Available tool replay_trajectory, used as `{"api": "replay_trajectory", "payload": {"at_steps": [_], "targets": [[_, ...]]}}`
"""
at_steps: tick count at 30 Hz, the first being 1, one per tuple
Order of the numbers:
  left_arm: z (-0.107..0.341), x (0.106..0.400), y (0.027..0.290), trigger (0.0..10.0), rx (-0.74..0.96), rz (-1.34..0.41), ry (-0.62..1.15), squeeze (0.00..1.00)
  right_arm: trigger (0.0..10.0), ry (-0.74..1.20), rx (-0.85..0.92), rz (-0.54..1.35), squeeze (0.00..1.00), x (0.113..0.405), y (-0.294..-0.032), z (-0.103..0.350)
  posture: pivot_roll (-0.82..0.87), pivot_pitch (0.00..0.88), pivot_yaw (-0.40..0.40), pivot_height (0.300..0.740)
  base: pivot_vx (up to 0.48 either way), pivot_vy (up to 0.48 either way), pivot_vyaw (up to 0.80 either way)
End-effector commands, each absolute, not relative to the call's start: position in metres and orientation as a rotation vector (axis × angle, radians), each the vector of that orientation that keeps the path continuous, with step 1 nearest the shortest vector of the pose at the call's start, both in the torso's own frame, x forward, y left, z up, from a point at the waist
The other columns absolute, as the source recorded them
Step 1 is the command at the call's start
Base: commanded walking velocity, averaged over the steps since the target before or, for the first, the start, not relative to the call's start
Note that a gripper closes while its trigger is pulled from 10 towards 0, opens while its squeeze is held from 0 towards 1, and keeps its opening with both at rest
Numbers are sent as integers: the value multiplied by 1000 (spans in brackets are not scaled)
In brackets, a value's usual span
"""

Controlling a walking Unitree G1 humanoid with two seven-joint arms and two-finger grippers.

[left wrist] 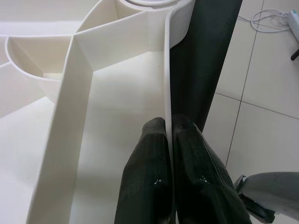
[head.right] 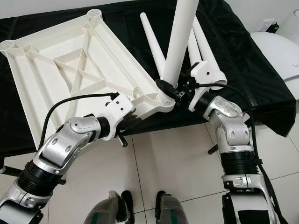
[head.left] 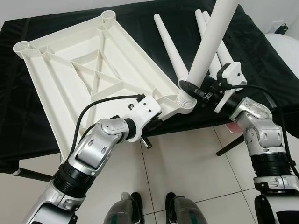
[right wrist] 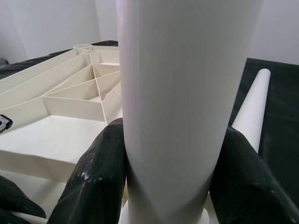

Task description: Building children table

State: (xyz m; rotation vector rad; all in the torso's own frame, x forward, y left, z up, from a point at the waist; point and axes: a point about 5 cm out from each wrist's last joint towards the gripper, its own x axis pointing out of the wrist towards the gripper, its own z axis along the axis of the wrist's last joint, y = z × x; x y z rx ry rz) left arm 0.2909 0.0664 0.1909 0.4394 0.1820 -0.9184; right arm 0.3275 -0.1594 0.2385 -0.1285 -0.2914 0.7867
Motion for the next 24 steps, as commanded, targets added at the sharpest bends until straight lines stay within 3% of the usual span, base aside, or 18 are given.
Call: {"api": "replay_trajectory", "payload": {"at_steps": [1,24], "targets": [[196,290,67,10000,435,-914,160,0,10000,-291,-92,799,0,324,-154,236,-85,238,34,740,0,0,0],[195,289,64,10000,426,-916,158,0,10000,-376,-32,672,0,311,-134,248,-87,239,28,740,0,0,0]]}}
